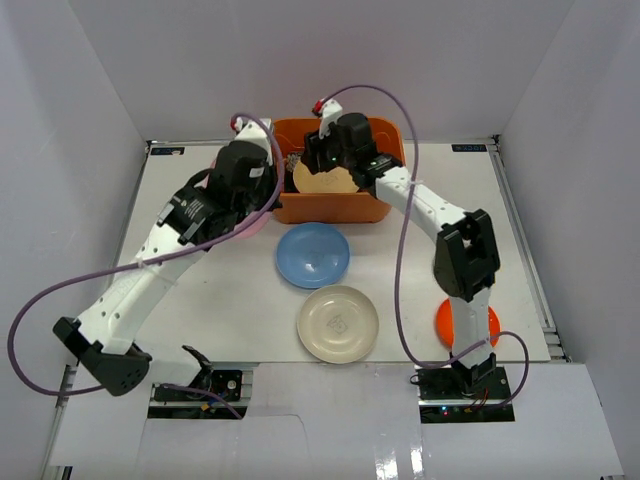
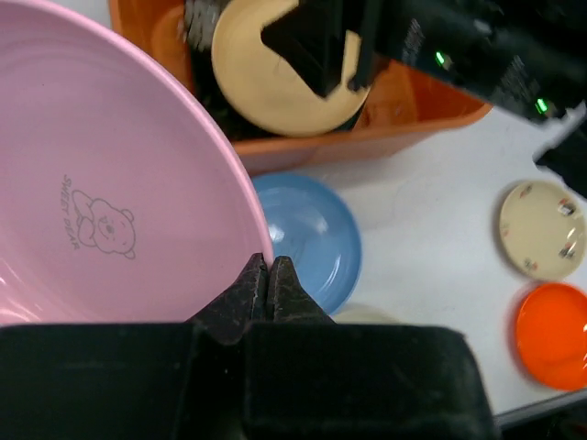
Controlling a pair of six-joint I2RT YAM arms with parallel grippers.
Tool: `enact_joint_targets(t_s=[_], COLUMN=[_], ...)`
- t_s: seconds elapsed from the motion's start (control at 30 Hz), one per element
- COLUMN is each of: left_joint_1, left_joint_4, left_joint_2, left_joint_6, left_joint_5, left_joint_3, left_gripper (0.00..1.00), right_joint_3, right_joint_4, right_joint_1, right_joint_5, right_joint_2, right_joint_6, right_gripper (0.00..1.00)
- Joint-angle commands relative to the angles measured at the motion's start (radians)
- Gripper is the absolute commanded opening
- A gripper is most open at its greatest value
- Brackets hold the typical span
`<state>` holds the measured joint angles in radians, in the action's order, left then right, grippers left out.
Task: Place the plates into the plastic bin on the countertop
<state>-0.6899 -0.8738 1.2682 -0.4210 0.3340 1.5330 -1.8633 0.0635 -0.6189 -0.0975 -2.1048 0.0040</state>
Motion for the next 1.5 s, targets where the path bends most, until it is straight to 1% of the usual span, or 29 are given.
enact_joint_targets(t_s=[0.0, 0.03, 0.07, 0.1, 0.13, 0.17, 0.2, 0.23, 0.27, 0.3, 0.33, 0.37, 0.47, 0.5, 0.57, 0.73, 0.8, 0.93, 1.0, 1.03, 1.07, 1.1, 1.13, 1.17, 1.23, 1.27, 1.33, 1.37, 1.47], left_joint_1=[0.0, 0.0, 0.0, 0.0, -0.002, -0.002, -0.002, -0.002, -0.002, -0.003, -0.003, -0.005, -0.014, -0.019, -0.026, -0.037, -0.04, -0.04, -0.04, -0.04, -0.04, -0.04, -0.04, -0.04, -0.039, -0.039, -0.039, -0.039, -0.04], left_joint_4=[0.041, 0.039, 0.041, 0.041, 0.038, 0.036, 0.035, 0.036, 0.038, 0.045, 0.058, 0.073, 0.156, 0.214, 0.263, 0.318, 0.332, 0.361, 0.366, 0.365, 0.371, 0.371, 0.372, 0.383, 0.395, 0.418, 0.433, 0.443, 0.447], left_joint_2=[0.125, 0.166, 0.247, 0.29, 0.333, 0.377, 0.461, 0.502, 0.54, 0.61, 0.641, 0.67, 0.758, 0.775, 0.825, 0.997, 1.023, 1.051, 1.073, 1.082, 1.088, 1.1, 1.103, 1.106, 1.102, 1.096, 1.083, 1.08, 1.053], left_joint_6=[0.093, 0.105, 0.126, 0.136, 0.146, 0.163, 0.172, 0.179, 0.183, 0.192, 0.197, 0.203, 0.237, 0.255, 0.274, 0.343, 0.355, 0.381, 0.393, 0.405, 0.41, 0.415, 0.415, 0.415, 0.45, 0.462, 0.464, 0.465, 0.458], left_joint_5=[0.028, 0.011, 0.002, -0.001, -0.004, -0.007, -0.007, -0.01, -0.025, -0.032, -0.038, -0.044, -0.087, -0.098, -0.104, -0.109, -0.081, -0.055, -0.041, -0.032, -0.029, -0.03, -0.032, -0.029, -0.026, -0.026, -0.027, -0.033, -0.047], left_joint_3=[0.182, 0.232, 0.333, 0.382, 0.432, 0.534, 0.583, 0.629, 0.672, 0.752, 0.785, 0.811, 0.865, 0.859, 0.855, 0.949, 0.94, 0.869, 0.862, 0.862, 0.862, 0.863, 0.865, 0.862, 0.854, 0.839, 0.835, 0.836, 0.851], left_gripper=[0.0, 0.0, 0.0, 0.0, 0.0, 0.0, 0.0, 0.0, 0.0, 0.0, 0.0, 0.0, 0.0, 0.0, 0.0, 0.0, 0.0, 0.0, 0.02, 0.07, 0.11, 0.14, 0.25, 0.31, 0.41, 0.51, 0.62, 0.73, 0.84], right_joint_3=[0.068, 0.16, 0.209, 0.261, 0.321, 0.458, 0.537, 0.617, 0.765, 0.832, 0.895, 1.015, 1.191, 1.223, 1.28, 1.311, 1.329, 1.365, 1.377, 1.388, 1.391, 1.392, 1.397, 1.405, 1.428, 1.452, 1.475, 1.493, 1.504], right_joint_4=[-0.143, -0.16, -0.181, -0.191, -0.203, -0.25, -0.283, -0.313, -0.342, -0.381, -0.402, -0.43, -0.531, -0.577, -0.588, -0.457, -0.427, -0.369, -0.32, -0.283, -0.262, -0.236, -0.211, -0.171, -0.148, -0.139, -0.136, -0.136, -0.146], right_joint_1=[0.06, 0.082, 0.094, 0.103, 0.123, 0.133, 0.14, 0.142, 0.142, 0.143, 0.142, 0.142, 0.143, 0.139, 0.128, 0.096, 0.094, 0.084, 0.074, 0.07, 0.065, 0.062, 0.058, 0.047, 0.036, 0.025, 0.015, 0.001, -0.036], right_joint_5=[-0.013, 0.023, 0.045, 0.068, 0.091, 0.114, 0.126, 0.149, 0.157, 0.16, 0.168, 0.165, 0.11, 0.043, 0.016, 0.056, 0.038, -0.016, -0.028, -0.03, -0.034, -0.044, -0.045, -0.047, -0.053, -0.054, -0.061, -0.057, -0.074], right_joint_2=[0.262, 0.31, 0.401, 0.446, 0.497, 0.594, 0.642, 0.691, 0.774, 0.81, 0.847, 0.912, 1.021, 1.045, 1.103, 1.198, 1.22, 1.243, 1.243, 1.237, 1.229, 1.221, 1.201, 1.192, 1.178, 1.174, 1.16, 1.152, 1.105], right_joint_6=[0.125, 0.164, 0.181, 0.201, 0.224, 0.263, 0.28, 0.3, 0.344, 0.367, 0.395, 0.419, 0.497, 0.531, 0.553, 0.479, 0.465, 0.439, 0.424, 0.41, 0.403, 0.392, 0.383, 0.366, 0.36, 0.363, 0.37, 0.376, 0.393], right_gripper=[0.56, 0.52, 0.46, 0.4, 0.23, 0.14, 0.08, 0.08, 0.08, 0.08, 0.08, 0.08, 0.08, 0.08, 0.08, 0.08, 0.08, 0.17, 0.25, 0.29, 0.39, 0.44, 0.48, 0.56, 0.62, 0.68, 0.71, 0.72, 0.72])
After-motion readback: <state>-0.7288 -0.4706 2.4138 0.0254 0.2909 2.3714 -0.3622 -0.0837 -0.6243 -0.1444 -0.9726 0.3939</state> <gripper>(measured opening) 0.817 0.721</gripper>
